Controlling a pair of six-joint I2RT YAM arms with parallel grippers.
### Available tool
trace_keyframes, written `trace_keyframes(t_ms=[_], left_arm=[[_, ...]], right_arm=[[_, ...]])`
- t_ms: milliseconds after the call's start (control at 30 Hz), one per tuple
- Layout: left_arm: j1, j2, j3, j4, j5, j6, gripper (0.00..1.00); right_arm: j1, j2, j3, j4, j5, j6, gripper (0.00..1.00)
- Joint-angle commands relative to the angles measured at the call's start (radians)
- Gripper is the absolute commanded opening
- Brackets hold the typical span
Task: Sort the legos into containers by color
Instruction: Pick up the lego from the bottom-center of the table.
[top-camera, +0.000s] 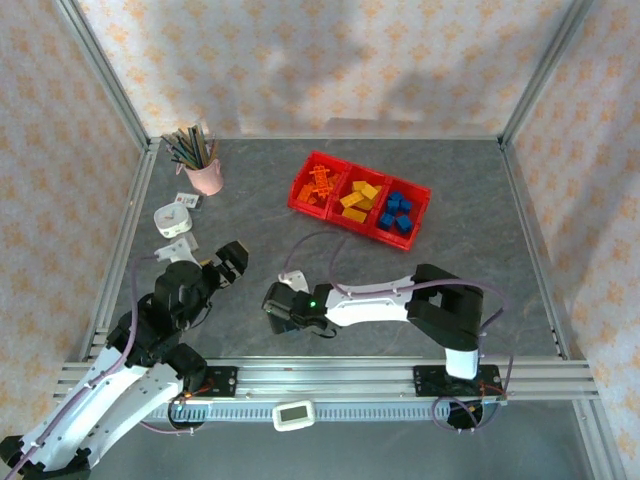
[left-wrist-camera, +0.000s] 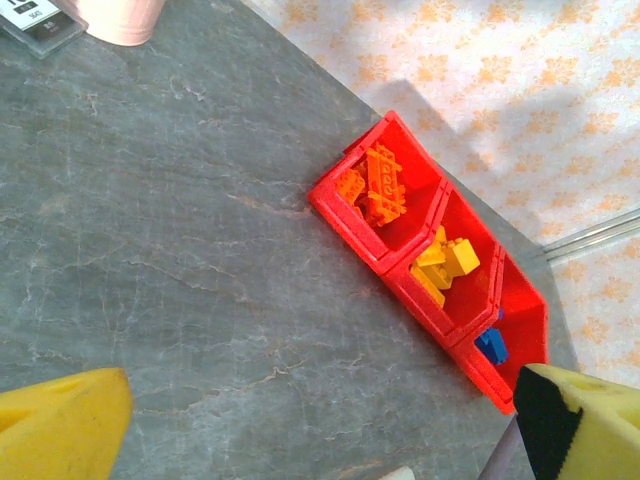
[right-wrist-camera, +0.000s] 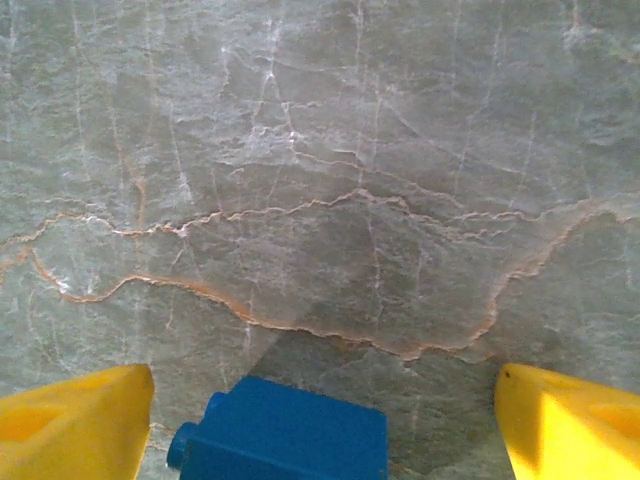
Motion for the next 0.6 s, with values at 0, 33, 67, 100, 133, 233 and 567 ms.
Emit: trace_keyframes(t_ms=[0, 33, 67, 100, 133, 233, 567], left_arm=[[0.009, -0.006, -0.010, -0.028, -0.026, -0.003, 0.99], [0.009, -0.006, -0.010, -0.029, -0.027, -0.002, 0.99], [0.009, -0.004, -0.010, -0.028, -0.029, -0.001, 0.99], [0.008, -0.004, -0.010, -0.026, -0.029, -0.001, 0.99], [0.009, -0.003, -0.012, -0.022, -0.027, -0.001, 0.99], [0.009, -0.003, -0.019, -0.011, -0.020, -0.002, 0.99], [0.009, -0.003, -0.015, -0.005, -0.007, -0.007, 0.99]], right_arm=[[0.002, 0.009, 0.021, -0.049, 0.034, 0.067, 0.83], [0.002, 0.006, 0.016, -0.055, 0.036, 0.073, 0.81], [0.002, 0.003, 0.014, -0.059, 0.036, 0.077, 0.79], [0.002, 0.002, 0.008, -0.062, 0.034, 0.079, 0.76], [0.002, 0.001, 0.005, -0.062, 0.033, 0.081, 0.73], [0.002, -0.001, 0.001, -0.065, 0.030, 0.080, 0.65], [0.002, -0.026, -0.005, -0.045, 0.074, 0.064, 0.39]])
